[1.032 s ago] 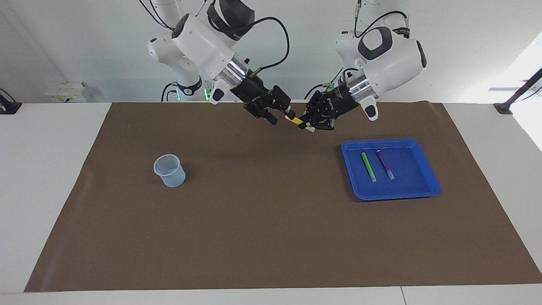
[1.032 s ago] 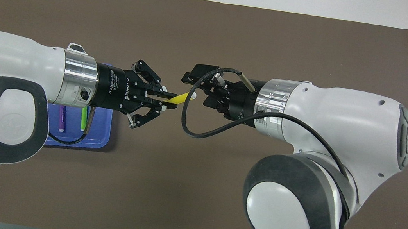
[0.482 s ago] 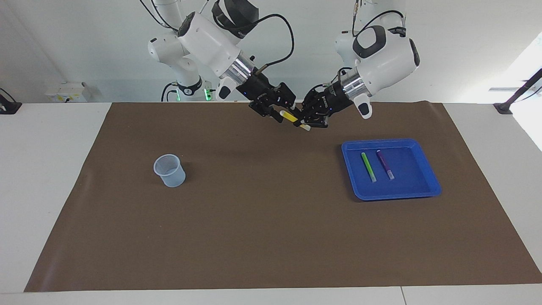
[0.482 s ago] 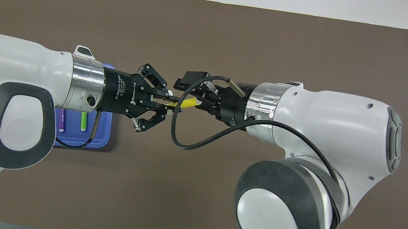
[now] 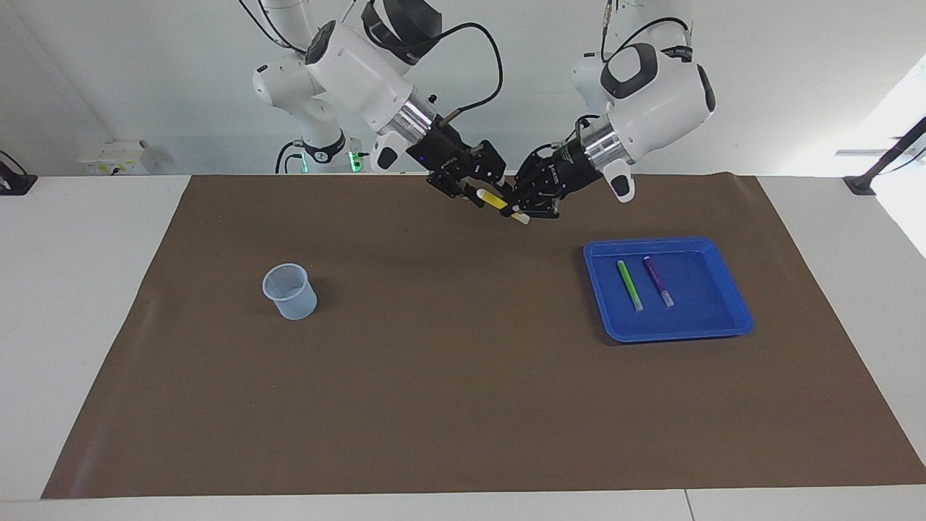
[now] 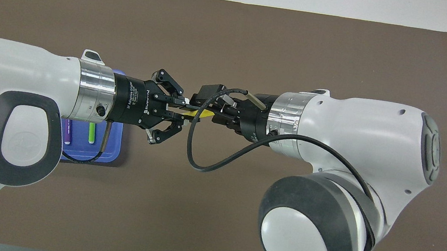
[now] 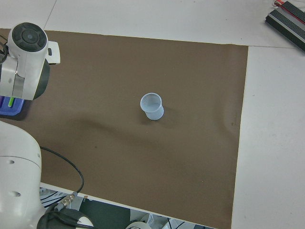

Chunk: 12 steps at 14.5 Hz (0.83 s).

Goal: Transfer and insert pens with both arms
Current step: 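Close the right gripper on the yellow pen and open the left gripper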

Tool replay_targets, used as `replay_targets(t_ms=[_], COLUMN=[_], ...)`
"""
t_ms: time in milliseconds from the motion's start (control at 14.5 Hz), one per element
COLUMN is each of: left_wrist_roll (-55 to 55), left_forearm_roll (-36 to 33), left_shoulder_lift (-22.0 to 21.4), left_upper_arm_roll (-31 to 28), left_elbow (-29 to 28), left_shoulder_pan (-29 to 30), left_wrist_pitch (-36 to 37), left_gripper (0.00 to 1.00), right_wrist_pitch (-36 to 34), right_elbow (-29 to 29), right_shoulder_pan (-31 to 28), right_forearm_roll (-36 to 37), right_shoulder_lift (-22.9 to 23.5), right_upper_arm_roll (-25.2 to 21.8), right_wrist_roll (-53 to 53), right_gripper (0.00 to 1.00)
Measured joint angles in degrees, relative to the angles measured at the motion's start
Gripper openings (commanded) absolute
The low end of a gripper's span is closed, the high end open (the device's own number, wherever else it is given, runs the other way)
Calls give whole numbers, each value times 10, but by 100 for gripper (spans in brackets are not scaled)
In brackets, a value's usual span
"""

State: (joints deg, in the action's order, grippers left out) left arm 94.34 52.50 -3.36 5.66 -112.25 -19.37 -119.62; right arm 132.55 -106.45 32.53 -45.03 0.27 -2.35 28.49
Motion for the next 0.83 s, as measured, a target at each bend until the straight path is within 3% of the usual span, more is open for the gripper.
replay_targets(t_ms=[275,344,413,482,550,826], left_wrist_roll=[0,0,0,0,0,-1], left_forearm_roll=[0,0,0,0,0,0], left_shoulder_lift=[0,0,0,0,-1,-3], left_upper_arm_roll=[0,0,0,0,-2,0], left_elbow=[0,0,0,0,0,0], left_shoulder_pan=[0,0,0,0,0,-1], left_wrist_pitch=[0,0,0,-1,-2,-8], left_gripper=[0,0,0,0,0,0], right_wrist_pitch=[-1,-1,-1,-1,-5,-17], right_elbow=[1,1,1,1,0,-1], right_shoulder_pan=[0,0,0,0,-1,-8], right_forearm_roll=[0,0,0,1,4,5], right_shoulder_lift=[0,0,0,0,0,-1], right_upper_arm_roll=[-1,-1,-1,-1,-2,-3], right_wrist_roll=[-6,-6,-7,-7,-8,-8], right_gripper=[52,45,32,9,0,0])
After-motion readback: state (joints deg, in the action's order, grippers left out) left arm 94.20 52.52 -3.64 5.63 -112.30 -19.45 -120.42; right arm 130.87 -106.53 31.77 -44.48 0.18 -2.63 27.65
